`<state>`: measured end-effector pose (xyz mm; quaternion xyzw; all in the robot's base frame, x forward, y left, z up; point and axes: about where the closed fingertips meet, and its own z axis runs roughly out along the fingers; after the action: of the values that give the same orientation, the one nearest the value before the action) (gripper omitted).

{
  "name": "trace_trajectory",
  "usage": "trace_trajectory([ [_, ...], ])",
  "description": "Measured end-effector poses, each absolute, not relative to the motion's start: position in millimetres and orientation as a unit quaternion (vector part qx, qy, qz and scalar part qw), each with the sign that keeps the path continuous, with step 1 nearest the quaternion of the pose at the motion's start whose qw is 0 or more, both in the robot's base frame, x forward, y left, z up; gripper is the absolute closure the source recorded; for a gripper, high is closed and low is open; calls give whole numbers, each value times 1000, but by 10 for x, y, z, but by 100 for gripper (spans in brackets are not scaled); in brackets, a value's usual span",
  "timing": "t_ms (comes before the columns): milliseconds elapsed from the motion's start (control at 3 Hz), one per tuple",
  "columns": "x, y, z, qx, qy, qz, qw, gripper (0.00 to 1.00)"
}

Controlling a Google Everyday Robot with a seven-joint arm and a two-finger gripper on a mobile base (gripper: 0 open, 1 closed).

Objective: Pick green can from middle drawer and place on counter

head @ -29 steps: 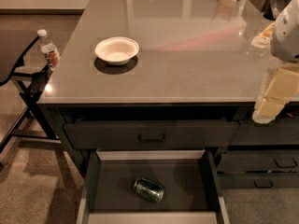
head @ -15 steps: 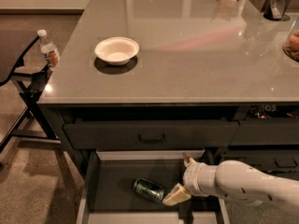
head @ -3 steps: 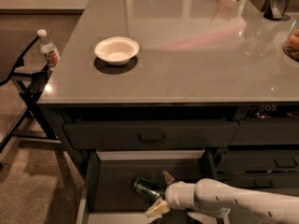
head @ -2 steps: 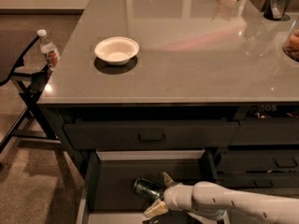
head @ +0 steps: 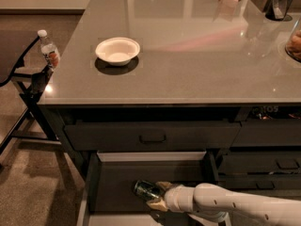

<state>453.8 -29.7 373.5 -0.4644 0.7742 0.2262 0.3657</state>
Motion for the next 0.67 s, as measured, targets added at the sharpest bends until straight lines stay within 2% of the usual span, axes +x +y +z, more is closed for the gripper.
trace_trajectory([
  [667,4570,-352,3819,-475,769,228,362,88],
])
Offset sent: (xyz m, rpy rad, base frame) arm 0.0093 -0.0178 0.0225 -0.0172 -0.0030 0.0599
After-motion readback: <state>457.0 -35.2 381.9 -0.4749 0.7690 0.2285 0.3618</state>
